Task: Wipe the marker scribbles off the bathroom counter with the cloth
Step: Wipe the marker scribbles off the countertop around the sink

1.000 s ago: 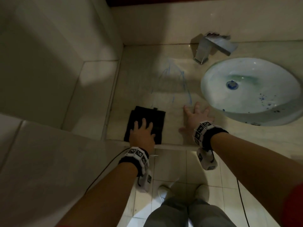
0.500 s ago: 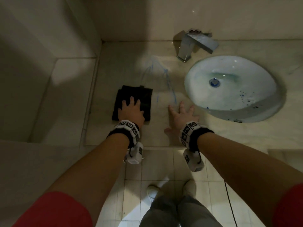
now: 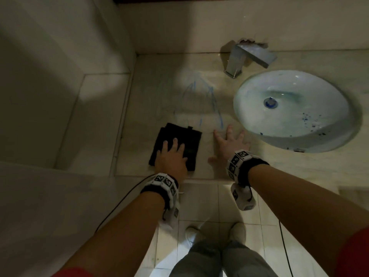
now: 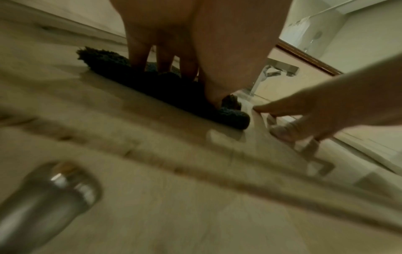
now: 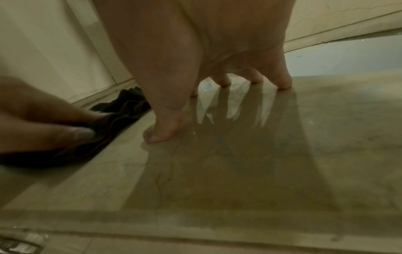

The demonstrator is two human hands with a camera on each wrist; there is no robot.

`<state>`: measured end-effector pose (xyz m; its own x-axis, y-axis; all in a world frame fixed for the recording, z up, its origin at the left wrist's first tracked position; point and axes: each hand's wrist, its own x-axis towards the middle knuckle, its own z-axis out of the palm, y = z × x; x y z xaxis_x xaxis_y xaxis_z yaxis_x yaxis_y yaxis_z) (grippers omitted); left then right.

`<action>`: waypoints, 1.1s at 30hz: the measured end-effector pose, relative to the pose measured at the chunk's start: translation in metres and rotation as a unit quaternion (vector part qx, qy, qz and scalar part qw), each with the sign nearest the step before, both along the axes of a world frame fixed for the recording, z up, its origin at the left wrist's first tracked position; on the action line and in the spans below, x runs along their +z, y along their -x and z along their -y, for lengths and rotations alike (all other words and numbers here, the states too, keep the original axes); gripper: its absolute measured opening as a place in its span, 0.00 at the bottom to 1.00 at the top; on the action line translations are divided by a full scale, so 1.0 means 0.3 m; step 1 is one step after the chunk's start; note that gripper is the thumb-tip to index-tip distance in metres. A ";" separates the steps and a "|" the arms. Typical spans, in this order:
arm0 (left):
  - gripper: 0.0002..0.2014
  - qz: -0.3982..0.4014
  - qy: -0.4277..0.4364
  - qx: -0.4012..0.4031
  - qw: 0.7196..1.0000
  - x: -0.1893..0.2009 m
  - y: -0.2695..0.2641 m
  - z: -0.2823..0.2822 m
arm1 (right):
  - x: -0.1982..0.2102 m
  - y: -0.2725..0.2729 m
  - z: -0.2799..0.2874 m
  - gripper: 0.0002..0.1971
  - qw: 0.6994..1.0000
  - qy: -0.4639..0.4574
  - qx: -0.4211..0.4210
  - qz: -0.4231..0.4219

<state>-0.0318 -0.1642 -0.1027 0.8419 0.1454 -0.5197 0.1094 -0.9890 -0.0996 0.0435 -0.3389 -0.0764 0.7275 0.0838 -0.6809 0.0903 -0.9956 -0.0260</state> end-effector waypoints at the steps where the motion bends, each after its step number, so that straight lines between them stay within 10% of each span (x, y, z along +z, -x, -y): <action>1: 0.30 0.003 -0.003 0.006 1.000 -0.003 -0.040 -0.009 | -0.004 -0.001 0.002 0.57 1.000 0.000 0.001 0.002; 14: 0.27 -0.008 0.003 -0.005 1.000 0.019 -0.087 0.011 | -0.026 0.001 0.020 0.56 1.000 0.007 0.020 0.013; 26: 0.33 -0.005 0.067 -0.026 0.997 0.069 0.008 0.434 | 0.031 0.087 0.225 0.28 0.967 -0.179 0.045 0.176; 33: 0.14 0.137 0.223 0.026 0.965 0.116 -0.044 0.275 | 0.020 0.133 0.162 0.25 0.961 -0.172 0.102 0.192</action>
<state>-0.0186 -0.2467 -0.0679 0.9542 0.0036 -0.2992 0.1209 -0.9193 0.3745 0.0036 -0.3874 -0.0704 0.8641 0.4230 -0.2729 0.3507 -0.8947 -0.2766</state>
